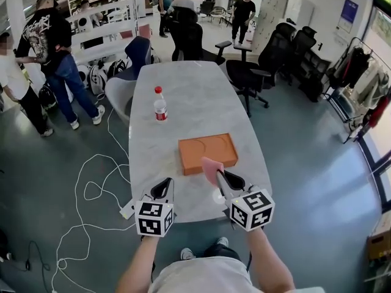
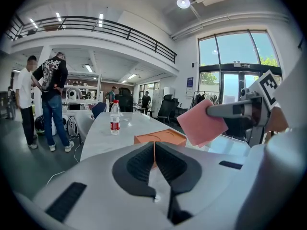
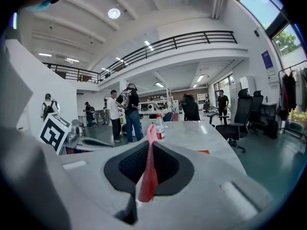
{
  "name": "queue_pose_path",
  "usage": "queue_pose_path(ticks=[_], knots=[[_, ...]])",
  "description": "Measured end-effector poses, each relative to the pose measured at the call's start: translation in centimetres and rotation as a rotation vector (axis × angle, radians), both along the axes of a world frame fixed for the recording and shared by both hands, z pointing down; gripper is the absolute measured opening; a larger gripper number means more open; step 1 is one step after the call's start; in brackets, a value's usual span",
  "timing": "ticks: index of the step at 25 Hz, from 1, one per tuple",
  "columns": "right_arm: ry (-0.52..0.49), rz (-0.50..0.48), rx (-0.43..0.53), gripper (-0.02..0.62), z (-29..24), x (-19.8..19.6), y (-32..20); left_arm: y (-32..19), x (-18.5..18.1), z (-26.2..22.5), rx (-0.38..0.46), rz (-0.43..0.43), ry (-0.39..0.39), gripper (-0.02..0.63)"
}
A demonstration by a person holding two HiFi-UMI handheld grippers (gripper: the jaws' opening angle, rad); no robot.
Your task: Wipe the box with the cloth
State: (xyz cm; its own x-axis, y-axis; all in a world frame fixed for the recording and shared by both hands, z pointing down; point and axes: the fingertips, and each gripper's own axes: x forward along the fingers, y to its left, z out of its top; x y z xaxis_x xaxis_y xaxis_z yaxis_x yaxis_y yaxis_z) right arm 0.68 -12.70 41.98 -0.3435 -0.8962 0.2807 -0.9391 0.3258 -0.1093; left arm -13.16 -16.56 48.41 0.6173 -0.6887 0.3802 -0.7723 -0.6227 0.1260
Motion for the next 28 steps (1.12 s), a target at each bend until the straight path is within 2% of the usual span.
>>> queue_pose_path(ticks=[7,15,23,28], knots=[[-0.063,-0.085,-0.020,0.015,1.1,-0.6,-5.2,-3.0,0.6,1.1,0.004,-0.031,-0.015,0.015],[-0.171,-0.208,-0.080,0.015,2.4,-1.3,-11.2,-6.1,1.3,1.6,-0.005,-0.127,-0.016,0.015],[-0.347,-0.309,-0.170,0.015,3.6,-2.0,-16.2,-8.5,2.0,2.1,-0.024,-0.235,-0.037,0.015],[-0.493,-0.332,-0.266,0.015,5.5,-2.2,-18.5,-9.5,2.2,2.2,-0.034,-0.300,-0.050,0.015]])
